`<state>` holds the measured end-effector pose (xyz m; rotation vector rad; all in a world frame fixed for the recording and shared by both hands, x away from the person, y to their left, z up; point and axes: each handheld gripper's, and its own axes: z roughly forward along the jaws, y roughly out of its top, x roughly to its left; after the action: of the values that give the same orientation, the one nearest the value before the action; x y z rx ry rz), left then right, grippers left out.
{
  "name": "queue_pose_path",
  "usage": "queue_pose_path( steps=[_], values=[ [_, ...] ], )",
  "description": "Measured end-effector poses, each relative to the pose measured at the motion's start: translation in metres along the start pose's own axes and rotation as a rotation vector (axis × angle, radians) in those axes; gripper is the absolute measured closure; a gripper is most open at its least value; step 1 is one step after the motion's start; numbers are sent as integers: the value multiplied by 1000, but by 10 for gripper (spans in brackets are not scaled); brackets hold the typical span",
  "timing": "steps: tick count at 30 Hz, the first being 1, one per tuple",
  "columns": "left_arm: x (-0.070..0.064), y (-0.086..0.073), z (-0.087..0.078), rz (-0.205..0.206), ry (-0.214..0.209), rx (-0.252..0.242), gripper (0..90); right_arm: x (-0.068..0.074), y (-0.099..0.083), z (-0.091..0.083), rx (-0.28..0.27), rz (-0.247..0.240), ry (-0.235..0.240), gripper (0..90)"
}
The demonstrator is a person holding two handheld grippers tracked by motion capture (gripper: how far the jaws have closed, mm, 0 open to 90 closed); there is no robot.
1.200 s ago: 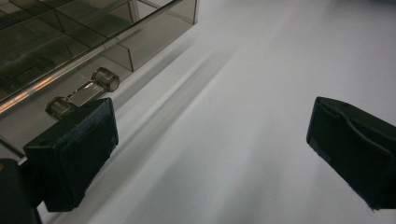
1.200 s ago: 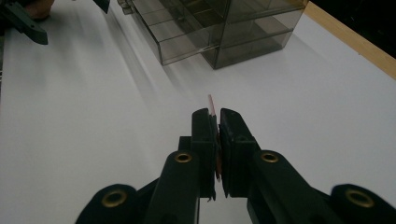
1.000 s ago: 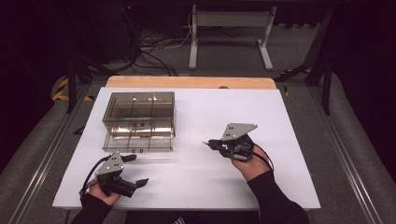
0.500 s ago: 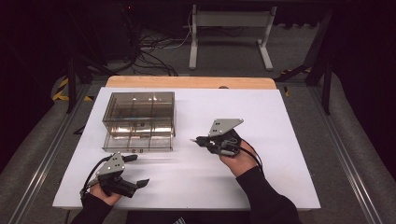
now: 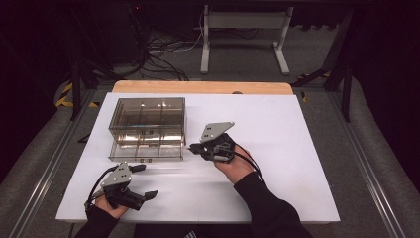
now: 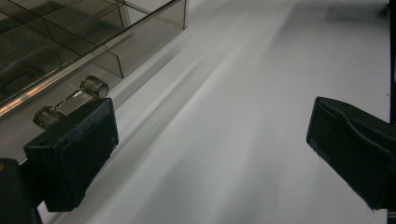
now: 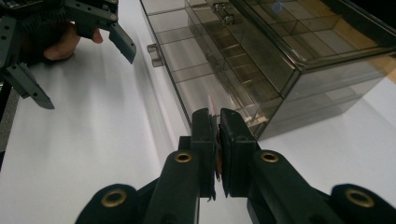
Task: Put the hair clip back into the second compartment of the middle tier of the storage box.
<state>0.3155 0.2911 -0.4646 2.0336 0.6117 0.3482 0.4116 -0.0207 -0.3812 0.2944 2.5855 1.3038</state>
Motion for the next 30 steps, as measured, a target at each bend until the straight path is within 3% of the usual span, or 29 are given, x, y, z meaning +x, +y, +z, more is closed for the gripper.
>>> queue_pose_path(
  steps=[11,30],
  values=[
    [0,0,0,0,-5,-6,32,2,13,21,-11,-4,27,850],
    [1,-1,-1,0,-5,-6,32,3,23,40,-11,-21,45,849]
  ],
)
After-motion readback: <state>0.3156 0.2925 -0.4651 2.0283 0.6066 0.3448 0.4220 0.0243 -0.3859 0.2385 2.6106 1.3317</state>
